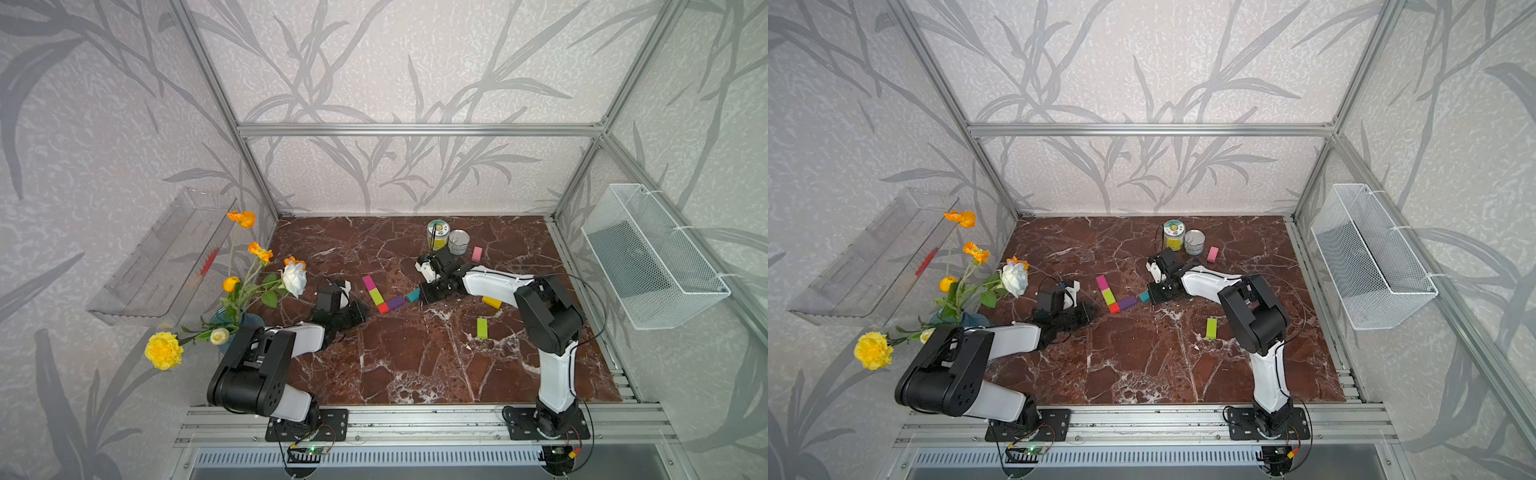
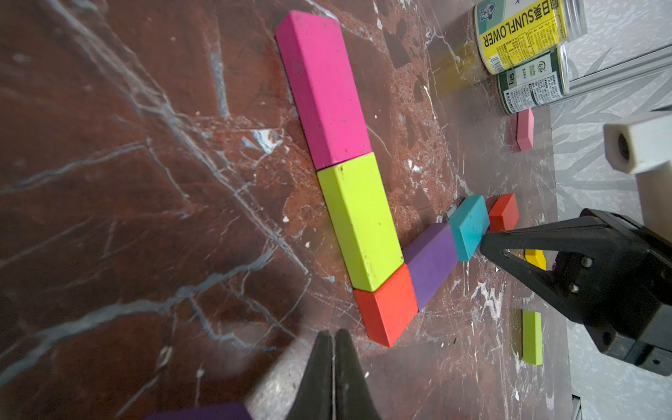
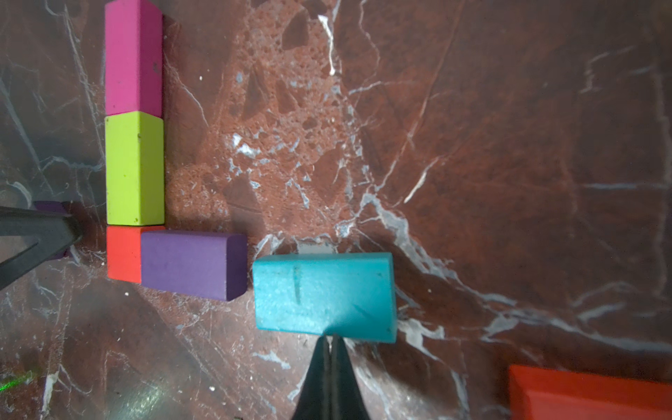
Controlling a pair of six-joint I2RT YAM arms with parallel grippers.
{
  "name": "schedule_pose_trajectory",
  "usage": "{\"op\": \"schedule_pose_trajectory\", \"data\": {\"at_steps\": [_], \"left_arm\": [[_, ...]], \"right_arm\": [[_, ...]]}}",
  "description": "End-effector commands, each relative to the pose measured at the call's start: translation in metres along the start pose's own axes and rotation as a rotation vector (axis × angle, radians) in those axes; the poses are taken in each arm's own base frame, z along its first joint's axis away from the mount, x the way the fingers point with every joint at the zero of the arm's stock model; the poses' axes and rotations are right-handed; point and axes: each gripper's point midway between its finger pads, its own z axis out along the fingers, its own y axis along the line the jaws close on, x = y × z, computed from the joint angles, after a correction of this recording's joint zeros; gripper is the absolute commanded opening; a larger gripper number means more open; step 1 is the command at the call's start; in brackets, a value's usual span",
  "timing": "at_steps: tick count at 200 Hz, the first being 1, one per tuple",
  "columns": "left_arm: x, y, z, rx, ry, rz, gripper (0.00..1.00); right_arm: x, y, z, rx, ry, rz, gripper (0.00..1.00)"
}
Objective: Assemble the letter v with building blocks
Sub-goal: Assemble the building block at the center of the board.
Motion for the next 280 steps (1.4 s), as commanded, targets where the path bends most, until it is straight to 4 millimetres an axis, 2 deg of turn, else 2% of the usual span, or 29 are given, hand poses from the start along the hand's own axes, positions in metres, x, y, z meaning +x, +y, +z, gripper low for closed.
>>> {"op": "schedule_pose_trajectory", "data": {"at_steps": [1,60,133,280], "left_arm": [[0.003,0.000,0.001,0.007,0.010,0.009,0.07],[0.005,0.001,0.002,0.003,0.016,0.007,0.07],[0.006,0.002,0.003,0.005,0.019,0.002,0.07],[0.006,0.001,0.003,0.010,0.017,0.002,0.06]], "right_arm": [[-0.002,0.001,0.004,-0.005,0.000,0.000,0.00],[-0.003,0.002,0.003,-0.005,-0.001,-0.002,0.00],[0.008,0.007,0.008,-0.051,0.010,0.024,0.00],[0.008,0.016,0.011,-0.079,0.012,0.018,0.00]]}}
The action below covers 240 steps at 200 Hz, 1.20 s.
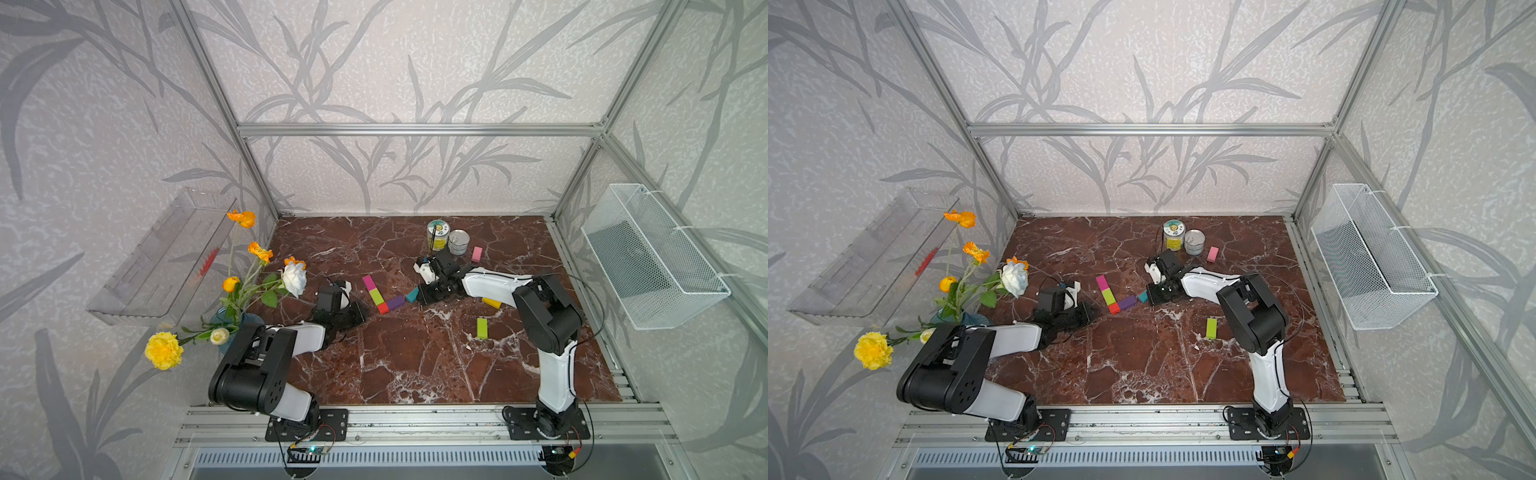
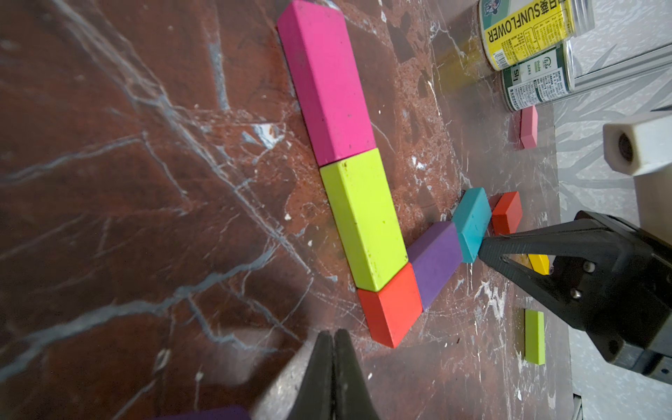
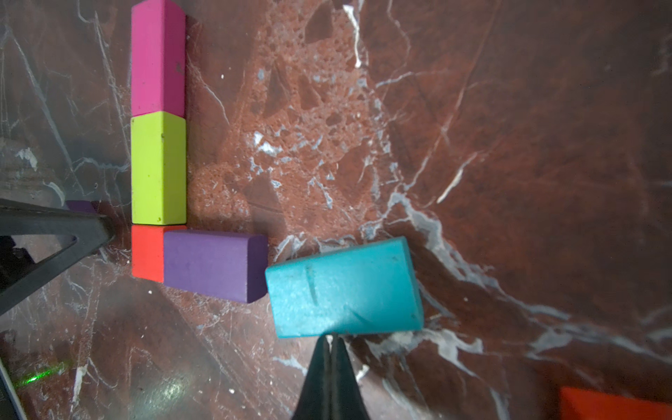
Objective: Assemble the letter v with building blocks
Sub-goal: Assemble the building block at the center of the board.
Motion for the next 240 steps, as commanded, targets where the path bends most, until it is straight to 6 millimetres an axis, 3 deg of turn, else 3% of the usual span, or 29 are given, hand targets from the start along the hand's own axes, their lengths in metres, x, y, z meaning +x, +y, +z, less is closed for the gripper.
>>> {"op": "schedule_pose_trajectory", "data": {"at_steps": [1,187,240], "left_arm": [[0.005,0.000,0.001,0.011,0.012,0.004,0.06],[0.006,-0.001,0.001,0.014,0.012,0.004,0.06],[0.006,-0.002,0.001,0.017,0.014,0.004,0.05]], "right_arm": [[0.004,0.002,0.005,-0.012,0.010,0.003,0.00],[0.002,0.005,0.007,-0.022,0.015,-0.003,0.00],[-0.015,0.009,-0.018,0.023,-0.036,-0.061,0.00]]}}
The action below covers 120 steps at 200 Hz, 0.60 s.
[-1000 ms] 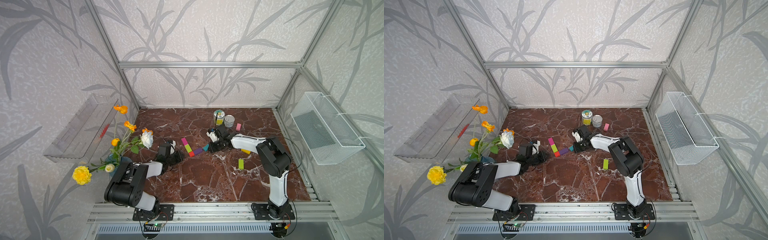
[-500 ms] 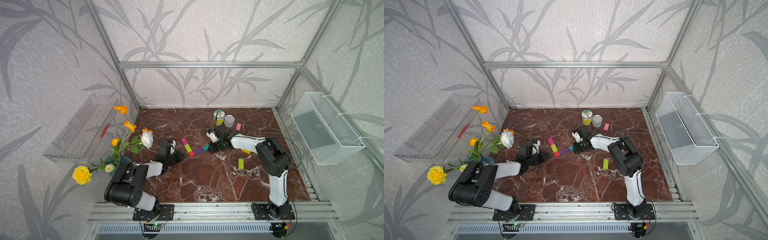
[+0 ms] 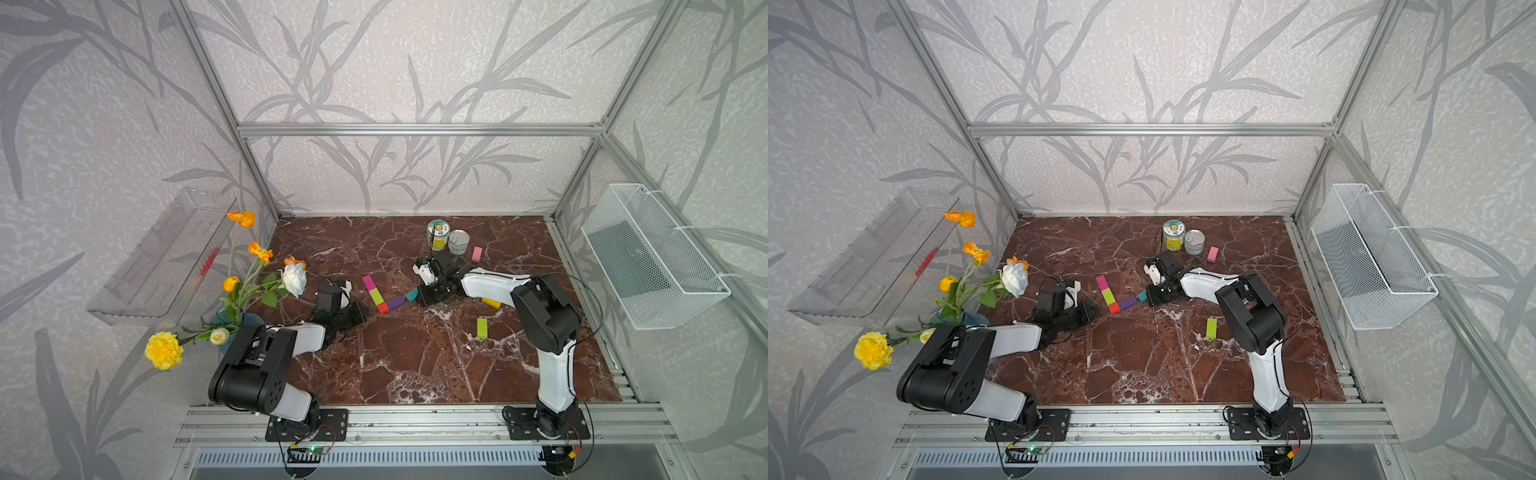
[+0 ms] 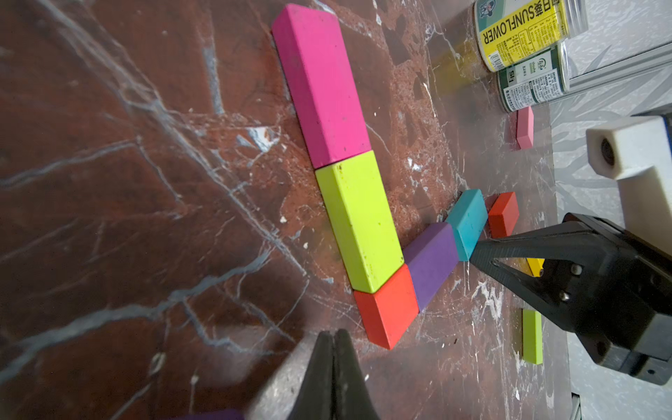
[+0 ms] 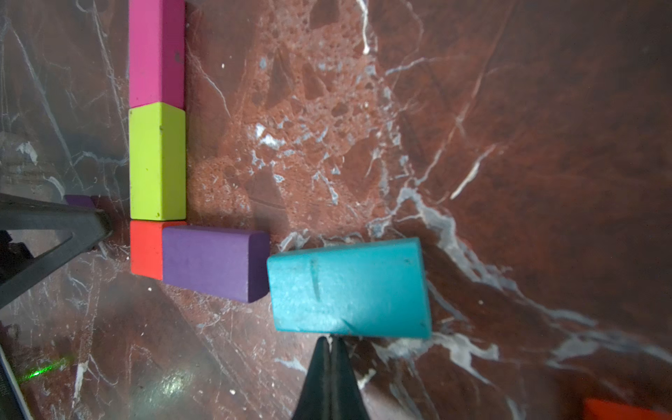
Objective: Assemble the letter v with building blocks
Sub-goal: Assemble the building block at the center of the board.
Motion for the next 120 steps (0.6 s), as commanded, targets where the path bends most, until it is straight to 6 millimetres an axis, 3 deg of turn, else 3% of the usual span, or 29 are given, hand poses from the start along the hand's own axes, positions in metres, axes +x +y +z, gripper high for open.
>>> {"op": "schedule_pose_trajectory", "data": {"at_steps": [1,32,120], "left_arm": [[0.006,-0.001,0.000,0.011,0.016,0.002,0.05],[0.007,-0.002,0.000,0.015,0.019,0.004,0.00],[0.013,-0.003,-0.001,0.027,0.028,0.005,0.00]], "right_arm": [[-0.019,0.009,-0.022,0.029,-0.050,-0.059,0.00],[-0.029,0.002,-0.027,0.064,-0.052,-0.080,0.00],[-0.045,-0.015,-0.024,0.106,-0.056,-0.080,0.00]]}}
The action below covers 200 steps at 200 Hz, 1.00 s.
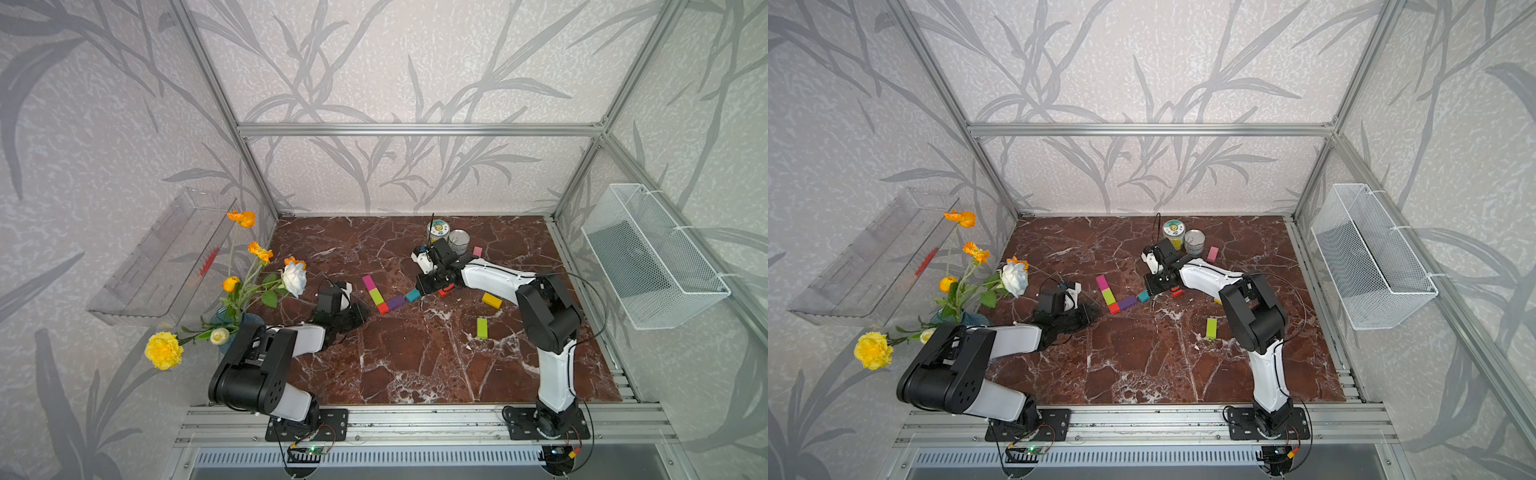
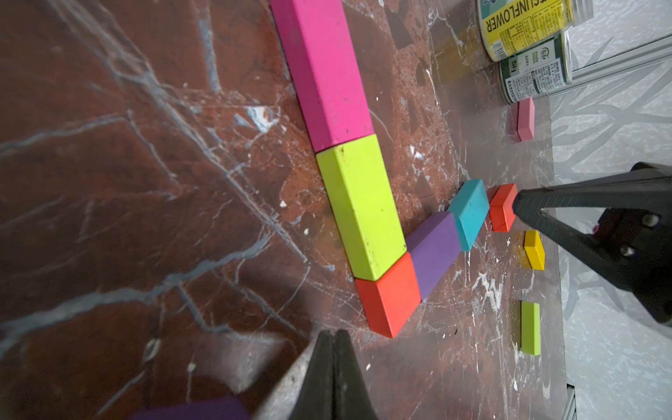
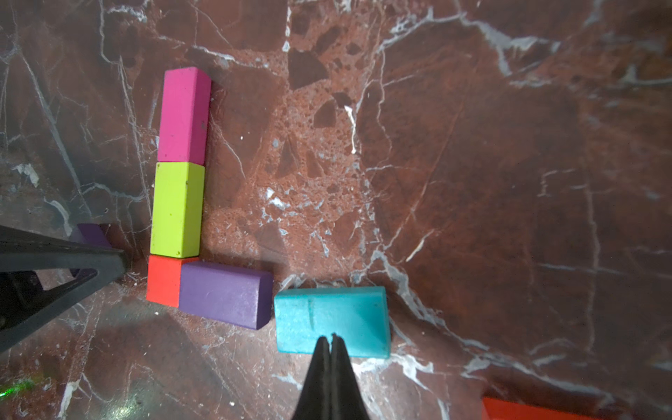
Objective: Assemble the letter v with building blocks
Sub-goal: Assemble the building block at the center of the board.
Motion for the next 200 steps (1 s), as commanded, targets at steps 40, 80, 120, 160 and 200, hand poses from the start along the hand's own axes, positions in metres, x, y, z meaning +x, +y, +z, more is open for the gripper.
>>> {"op": "schedule_pose_trajectory", "data": {"at_steps": [40,80,120,160,200], "left_arm": [[0.003,-0.009,0.001,0.037,0.005,0.022,0.00],[0.005,-0.010,0.004,0.038,0.017,0.023,0.00],[0.006,-0.009,0.005,0.035,0.020,0.023,0.00],[0.006,-0.009,0.006,0.036,0.020,0.024,0.00],[0.007,-0.009,0.007,0.036,0.023,0.024,0.00]], "right_arm": [[0.001,-0.024,0.005,0.064,0.034,0.012,0.00],[0.000,-0.024,0.005,0.054,0.035,0.016,0.00],[0.005,-0.022,0.008,0.046,0.074,0.042,0.00],[0.017,-0.023,0.017,0.079,0.102,0.062,0.00],[0.021,-0.022,0.023,0.094,0.110,0.065,0.00]]}}
